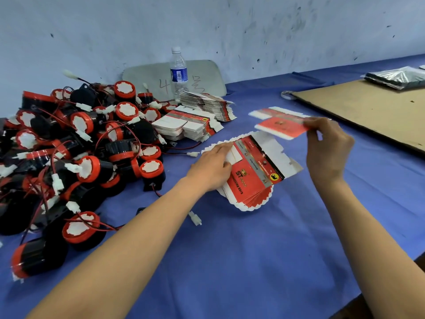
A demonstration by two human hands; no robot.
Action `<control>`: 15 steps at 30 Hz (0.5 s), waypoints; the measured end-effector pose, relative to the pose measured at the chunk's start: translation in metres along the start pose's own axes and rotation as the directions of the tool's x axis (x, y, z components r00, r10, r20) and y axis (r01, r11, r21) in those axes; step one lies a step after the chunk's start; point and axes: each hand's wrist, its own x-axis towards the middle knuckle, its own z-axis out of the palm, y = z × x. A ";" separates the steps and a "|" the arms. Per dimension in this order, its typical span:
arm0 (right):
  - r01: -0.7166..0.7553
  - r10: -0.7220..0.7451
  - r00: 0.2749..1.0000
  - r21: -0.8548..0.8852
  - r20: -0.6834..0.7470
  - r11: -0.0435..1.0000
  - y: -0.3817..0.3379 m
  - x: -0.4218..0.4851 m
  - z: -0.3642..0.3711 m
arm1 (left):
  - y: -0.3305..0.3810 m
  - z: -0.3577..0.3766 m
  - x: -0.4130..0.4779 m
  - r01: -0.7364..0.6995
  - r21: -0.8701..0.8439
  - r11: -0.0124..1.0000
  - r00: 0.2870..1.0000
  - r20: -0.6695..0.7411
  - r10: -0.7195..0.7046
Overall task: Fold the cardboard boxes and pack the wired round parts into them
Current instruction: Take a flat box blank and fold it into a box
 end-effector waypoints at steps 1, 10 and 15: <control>-0.110 0.113 0.993 0.092 -0.034 0.990 -0.006 0.003 -0.006 | 0.002 -0.003 -0.003 -0.007 -0.012 1.000 0.999 -0.041 0.006; -0.553 0.277 0.823 0.590 0.495 0.588 -0.100 -0.064 -0.047 | 0.020 -0.021 -0.129 -0.371 -0.219 0.902 0.772 -0.612 0.169; -0.722 0.298 0.680 0.540 0.670 0.433 -0.125 -0.118 -0.038 | 0.000 0.004 -0.169 -0.098 -0.092 0.991 0.794 -0.608 0.022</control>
